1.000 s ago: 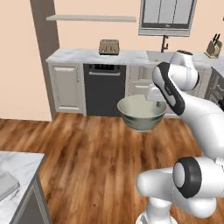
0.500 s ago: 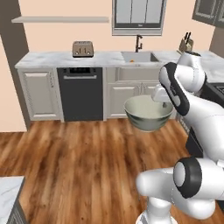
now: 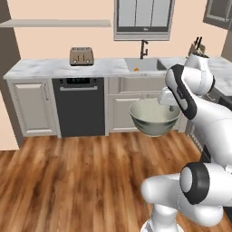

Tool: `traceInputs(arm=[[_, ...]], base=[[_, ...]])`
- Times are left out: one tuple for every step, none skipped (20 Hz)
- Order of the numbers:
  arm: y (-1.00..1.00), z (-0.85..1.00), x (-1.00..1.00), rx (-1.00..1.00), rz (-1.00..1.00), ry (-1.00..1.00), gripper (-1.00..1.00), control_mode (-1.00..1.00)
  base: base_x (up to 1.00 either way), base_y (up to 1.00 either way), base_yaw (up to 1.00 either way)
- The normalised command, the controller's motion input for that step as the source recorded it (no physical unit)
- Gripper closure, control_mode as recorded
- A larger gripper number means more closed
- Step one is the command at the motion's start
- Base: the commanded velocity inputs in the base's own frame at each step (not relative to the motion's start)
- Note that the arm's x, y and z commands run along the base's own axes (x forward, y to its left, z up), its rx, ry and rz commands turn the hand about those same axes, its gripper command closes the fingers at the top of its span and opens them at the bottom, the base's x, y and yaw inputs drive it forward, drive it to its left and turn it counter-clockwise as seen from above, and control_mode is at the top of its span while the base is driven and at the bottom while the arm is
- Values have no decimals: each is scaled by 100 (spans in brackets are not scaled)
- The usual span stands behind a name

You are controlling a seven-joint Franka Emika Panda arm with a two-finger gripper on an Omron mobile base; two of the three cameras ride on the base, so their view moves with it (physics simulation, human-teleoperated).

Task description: Pick the bowl and tupperware and place them in the sink. Then turn on the water.

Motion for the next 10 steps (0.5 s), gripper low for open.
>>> traceInputs(arm=[[0, 0, 0, 0, 0, 0, 100, 100], [0, 0, 0, 0, 0, 0, 100, 100], [0, 0, 0, 0, 0, 0, 100, 100], [0, 0, 0, 0, 0, 0, 100, 100], [0, 0, 0, 0, 0, 0, 100, 100], [0, 0, 0, 0, 0, 0, 100, 100], [0, 0, 0, 0, 0, 0, 100, 100], [0, 0, 0, 0, 0, 0, 100, 100], [0, 0, 0, 0, 0, 0, 100, 100], [0, 0, 0, 0, 0, 0, 100, 100]], base=[[75, 0, -11], [66, -4, -20], [61, -2, -22], [60, -4, -22], [59, -4, -22], [56, -1, -23], [53, 0, -26], [49, 0, -28], [49, 0, -28], [49, 0, -26]])
